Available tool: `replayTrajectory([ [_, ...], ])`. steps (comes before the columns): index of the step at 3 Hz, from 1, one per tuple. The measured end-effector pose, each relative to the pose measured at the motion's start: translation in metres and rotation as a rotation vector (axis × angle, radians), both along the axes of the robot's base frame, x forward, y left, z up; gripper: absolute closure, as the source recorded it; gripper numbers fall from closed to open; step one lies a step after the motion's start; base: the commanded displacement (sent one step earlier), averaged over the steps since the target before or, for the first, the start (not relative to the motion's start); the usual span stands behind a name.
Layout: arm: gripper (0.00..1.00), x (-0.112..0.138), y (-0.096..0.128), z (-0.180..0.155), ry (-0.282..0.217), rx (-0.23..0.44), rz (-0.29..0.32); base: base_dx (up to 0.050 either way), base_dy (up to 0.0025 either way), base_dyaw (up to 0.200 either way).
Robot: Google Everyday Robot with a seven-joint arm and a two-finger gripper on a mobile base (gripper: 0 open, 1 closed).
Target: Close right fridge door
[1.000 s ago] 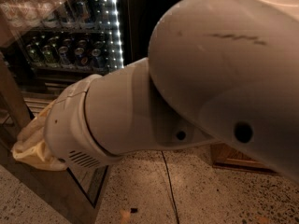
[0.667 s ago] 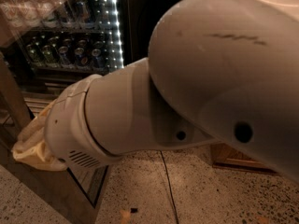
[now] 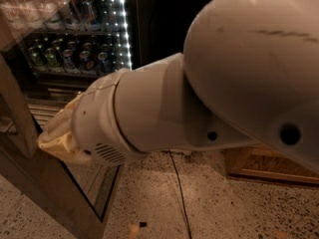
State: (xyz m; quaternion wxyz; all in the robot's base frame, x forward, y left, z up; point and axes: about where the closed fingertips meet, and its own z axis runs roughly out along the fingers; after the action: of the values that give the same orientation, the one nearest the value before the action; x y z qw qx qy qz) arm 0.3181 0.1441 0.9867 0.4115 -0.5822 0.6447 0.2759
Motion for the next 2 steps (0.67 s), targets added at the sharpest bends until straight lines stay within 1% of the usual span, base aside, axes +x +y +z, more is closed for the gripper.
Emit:
replayTrajectory([
  [1, 1.0, 0.0502, -0.0456, -0.0025, 0.0, 0.018, -0.128, 0.0, 0.0, 0.0],
  [2, 1.0, 0.0543, -0.0494, -0.0044, 0.003, 0.019, -0.135, 0.0, 0.00003, 0.2],
])
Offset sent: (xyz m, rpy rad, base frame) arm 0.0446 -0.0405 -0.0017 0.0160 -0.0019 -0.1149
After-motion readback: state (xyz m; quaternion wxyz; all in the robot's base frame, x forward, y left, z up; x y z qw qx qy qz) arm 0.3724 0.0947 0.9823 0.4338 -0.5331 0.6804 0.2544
